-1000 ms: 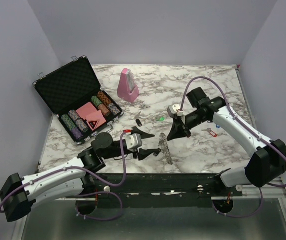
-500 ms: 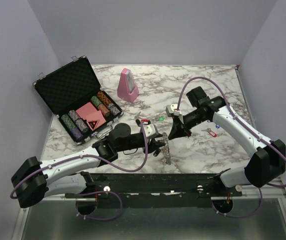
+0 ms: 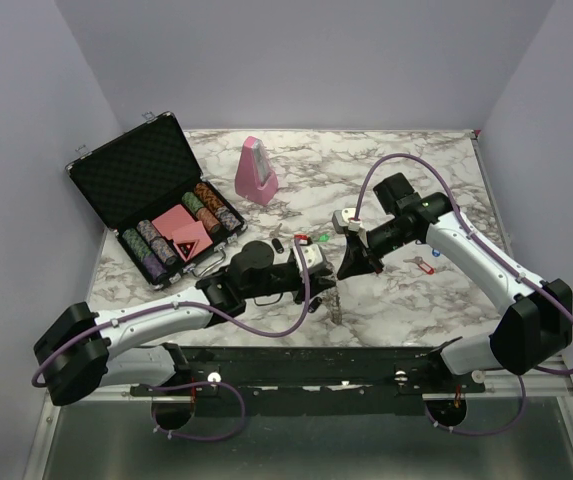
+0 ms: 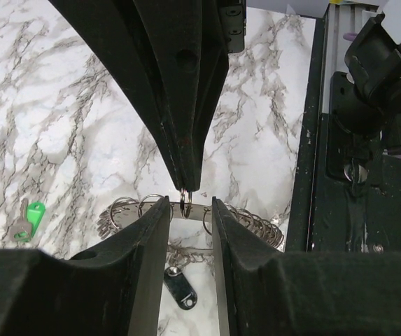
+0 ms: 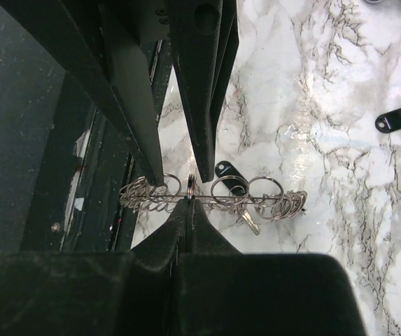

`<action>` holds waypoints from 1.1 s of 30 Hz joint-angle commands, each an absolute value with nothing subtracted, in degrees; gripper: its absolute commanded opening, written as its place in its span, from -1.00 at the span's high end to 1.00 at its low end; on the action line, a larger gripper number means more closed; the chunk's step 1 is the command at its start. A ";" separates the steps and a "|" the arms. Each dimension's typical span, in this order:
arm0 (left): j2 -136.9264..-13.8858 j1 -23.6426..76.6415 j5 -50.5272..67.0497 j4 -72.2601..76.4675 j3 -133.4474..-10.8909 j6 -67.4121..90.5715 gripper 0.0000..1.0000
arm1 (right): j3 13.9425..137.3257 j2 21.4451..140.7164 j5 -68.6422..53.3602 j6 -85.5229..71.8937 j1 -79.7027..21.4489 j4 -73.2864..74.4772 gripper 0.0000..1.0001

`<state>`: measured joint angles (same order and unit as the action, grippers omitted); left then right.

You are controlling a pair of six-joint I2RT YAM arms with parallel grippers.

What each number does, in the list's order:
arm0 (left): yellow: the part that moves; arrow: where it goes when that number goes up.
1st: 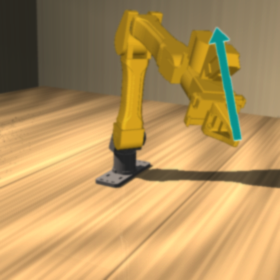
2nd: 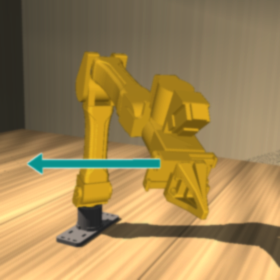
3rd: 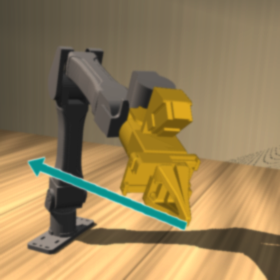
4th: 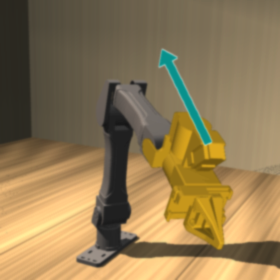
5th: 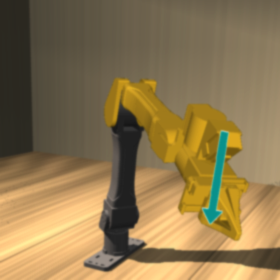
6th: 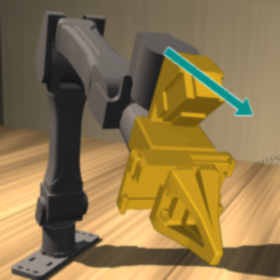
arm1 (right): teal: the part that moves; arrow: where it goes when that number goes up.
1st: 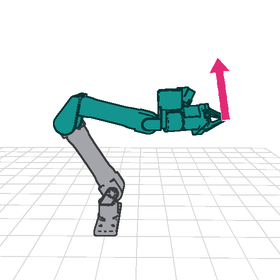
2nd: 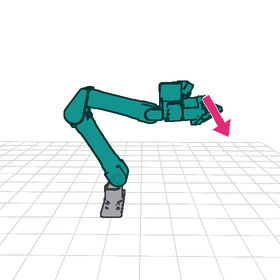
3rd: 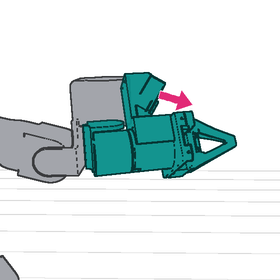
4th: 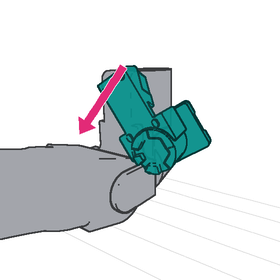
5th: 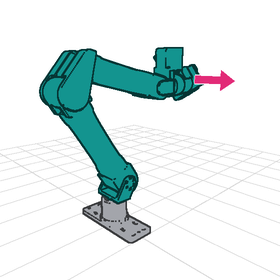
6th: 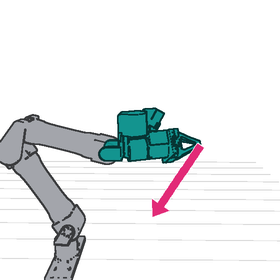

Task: Put the keys on the keyring

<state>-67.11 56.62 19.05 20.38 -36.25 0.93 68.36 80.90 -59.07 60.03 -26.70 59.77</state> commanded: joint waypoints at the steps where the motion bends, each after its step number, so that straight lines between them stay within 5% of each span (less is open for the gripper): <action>1: -67.15 56.34 18.46 20.30 -37.88 -1.14 0.26 | 69.79 81.39 -59.76 59.94 -27.16 60.20 0.99; 17: -68.73 56.43 19.60 17.23 -39.73 -2.46 0.49 | 69.70 81.30 -60.47 60.29 -27.07 60.38 0.99; 22: -69.43 56.43 20.47 16.18 -40.69 -2.72 0.96 | 69.70 81.30 -60.64 60.38 -27.16 60.29 0.99; 24: -69.70 56.43 21.53 15.30 -41.13 -2.99 1.00 | 69.78 81.12 -60.82 60.38 -27.16 60.38 0.99; 33: -64.87 56.34 16.97 28.09 -33.68 5.96 1.00 | 69.70 81.30 -63.54 60.47 -27.16 60.73 0.60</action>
<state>-68.51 56.31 19.64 17.63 -38.33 -0.12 68.36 80.99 -59.79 60.07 -26.70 60.07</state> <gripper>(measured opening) 0.009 0.147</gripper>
